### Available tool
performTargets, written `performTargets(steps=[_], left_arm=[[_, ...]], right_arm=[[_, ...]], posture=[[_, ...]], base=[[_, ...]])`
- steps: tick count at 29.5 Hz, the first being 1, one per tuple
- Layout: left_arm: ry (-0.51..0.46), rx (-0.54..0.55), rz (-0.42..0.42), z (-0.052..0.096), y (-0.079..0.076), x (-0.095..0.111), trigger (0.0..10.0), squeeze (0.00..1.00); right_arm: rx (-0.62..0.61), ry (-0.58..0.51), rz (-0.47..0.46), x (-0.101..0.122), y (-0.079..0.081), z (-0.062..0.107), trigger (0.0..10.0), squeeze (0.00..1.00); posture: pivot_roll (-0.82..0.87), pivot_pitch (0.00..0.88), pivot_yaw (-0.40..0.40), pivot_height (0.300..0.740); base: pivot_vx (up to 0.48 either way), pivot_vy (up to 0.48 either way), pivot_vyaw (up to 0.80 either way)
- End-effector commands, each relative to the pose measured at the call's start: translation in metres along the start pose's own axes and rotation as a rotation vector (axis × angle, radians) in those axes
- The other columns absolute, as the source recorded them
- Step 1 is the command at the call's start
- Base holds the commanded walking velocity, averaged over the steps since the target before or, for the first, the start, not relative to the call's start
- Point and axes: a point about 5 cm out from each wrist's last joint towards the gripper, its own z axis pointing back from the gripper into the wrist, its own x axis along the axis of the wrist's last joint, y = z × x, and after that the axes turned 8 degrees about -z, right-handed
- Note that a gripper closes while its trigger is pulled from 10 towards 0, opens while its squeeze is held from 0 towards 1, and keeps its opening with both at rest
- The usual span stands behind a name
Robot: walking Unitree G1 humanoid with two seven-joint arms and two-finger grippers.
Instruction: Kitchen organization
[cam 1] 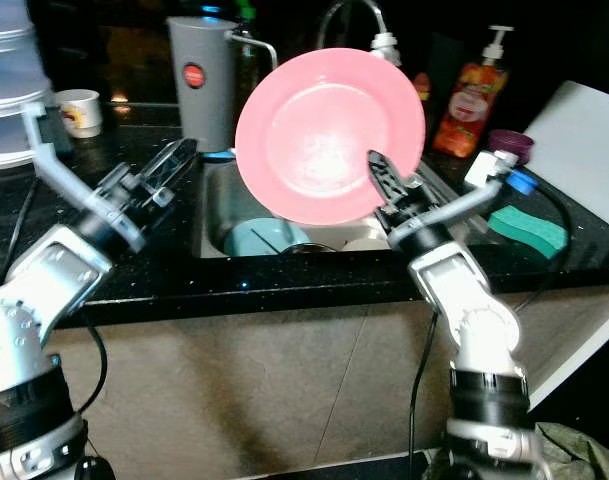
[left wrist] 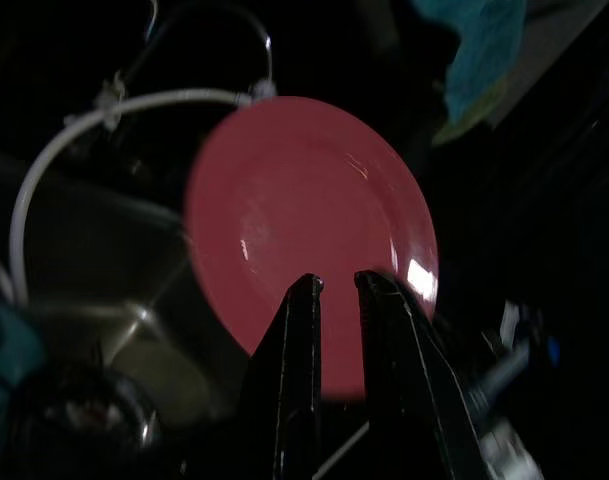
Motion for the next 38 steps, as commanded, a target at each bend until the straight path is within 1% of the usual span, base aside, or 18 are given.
performTargets(steps=[1, 4, 6, 13, 19, 20, 21, 22, 23, 25, 29, 30, 31, 32, 33, 34, 37, 38], left_arm=[[0.041, -0.04, -0.008, 0.0, -0.009, -0.007, 10.0, 0.0], [0.081, -0.068, -0.011, 0.0, -0.017, -0.018, 10.0, 0.0], [0.109, -0.092, -0.005, 0.0, -0.024, -0.028, 10.0, 0.0], [0.141, -0.134, 0.021, 0.001, -0.038, -0.041, 10.0, 0.0], [0.151, -0.139, 0.024, 0.005, -0.043, -0.046, 10.0, 0.0], [0.153, -0.139, 0.025, 0.005, -0.044, -0.046, 10.0, 0.0], [0.156, -0.138, 0.027, 0.007, -0.045, -0.047, 10.0, 0.0], [0.156, -0.138, 0.027, 0.007, -0.045, -0.048, 10.0, 0.0], [0.157, -0.137, 0.027, 0.007, -0.046, -0.048, 10.0, 0.0], [0.158, -0.136, 0.028, 0.008, -0.046, -0.049, 10.0, 0.0], [0.16, -0.135, 0.037, 0.01, -0.047, -0.051, 10.0, 0.0], [0.162, -0.134, 0.038, 0.01, -0.047, -0.052, 10.0, 0.0], [0.162, -0.134, 0.038, 0.01, -0.047, -0.052, 10.0, 0.0], [0.165, -0.133, 0.04, 0.01, -0.046, -0.052, 10.0, 0.0], [0.165, -0.133, 0.04, 0.01, -0.046, -0.052, 10.0, 0.0], [0.168, -0.134, 0.041, 0.01, -0.046, -0.053, 10.0, 0.0], [0.173, -0.135, 0.039, 0.011, -0.046, -0.054, 10.0, 0.0], [0.178, -0.135, 0.04, 0.012, -0.046, -0.056, 10.0, 0.0]], right_arm=[[-0.078, 0.015, 0.121, -0.009, -0.013, -0.005, 10.0, 0.0], [-0.123, 0.049, 0.253, -0.019, -0.019, -0.013, 10.0, 0.0], [-0.188, 0.11, 0.42, -0.033, -0.019, -0.024, 10.0, 0.0], [-0.228, 0.152, 0.491, -0.053, -0.017, -0.037, 10.0, 0.0], [-0.266, 0.143, 0.534, -0.058, -0.023, -0.039, 10.0, 0.0], [-0.279, 0.143, 0.545, -0.058, -0.025, -0.038, 10.0, 0.07], [-0.298, 0.141, 0.559, -0.059, -0.028, -0.038, 10.0, 0.51], [-0.304, 0.139, 0.56, -0.059, -0.029, -0.037, 10.0, 0.51], [-0.306, 0.132, 0.557, -0.059, -0.03, -0.037, 10.0, 1.0], [-0.306, 0.123, 0.549, -0.059, -0.03, -0.036, 10.0, 1.0], [-0.234, 0.045, 0.517, -0.05, -0.02, -0.042, 10.0, 1.0], [-0.217, 0.031, 0.52, -0.048, -0.018, -0.043, 10.0, 0.67], [-0.217, 0.031, 0.52, -0.048, -0.018, -0.043, 10.0, 0.67], [-0.201, 0.016, 0.524, -0.046, -0.015, -0.045, 10.0, 0.26], [-0.201, 0.016, 0.524, -0.046, -0.015, -0.045, 10.0, 0.26], [-0.175, -0.007, 0.531, -0.042, -0.011, -0.046, 10.0, 0.0], [-0.138, -0.038, 0.535, -0.037, -0.006, -0.048, 10.0, 0.0], [-0.092, -0.076, 0.525, -0.031, 0.001, -0.049, 10.0, 0.0]], posture=[[0.13, 0.159, -0.068, 0.74], [0.13, 0.159, -0.07, 0.74], [0.13, 0.156, -0.071, 0.74], [0.15, 0.152, -0.081, 0.74], [0.17, 0.153, -0.087, 0.74], [0.17, 0.153, -0.087, 0.74], [0.17, 0.153, -0.09, 0.74], [0.17, 0.153, -0.09, 0.74], [0.17, 0.153, -0.09, 0.74], [0.17, 0.153, -0.09, 0.74], [0.18, 0.151, -0.09, 0.74], [0.18, 0.151, -0.09, 0.74], [0.18, 0.151, -0.09, 0.74], [0.18, 0.151, -0.09, 0.74], [0.18, 0.151, -0.09, 0.74], [0.17, 0.15, -0.088, 0.74], [0.17, 0.149, -0.086, 0.74], [0.17, 0.15, -0.087, 0.74]], base=[[0.0, 0.0, 0.0], [0.0, 0.0, 0.0], [0.0, 0.0, 0.0], [0.0, 0.0, 0.0], [0.0, 0.0, 0.0], [0.0, 0.0, 0.0], [0.0, 0.0, 0.0], [0.0, 0.0, 0.0], [0.0, 0.0, 0.0], [0.0, 0.0, 0.0], [0.0, 0.0, 0.0], [0.0, 0.0, 0.0], [0.0, 0.0, 0.0], [0.0, 0.0, 0.0], [0.0, 0.0, 0.0], [0.0, 0.0, 0.0], [0.0, 0.0, 0.0], [0.0, 0.0, 0.0]])
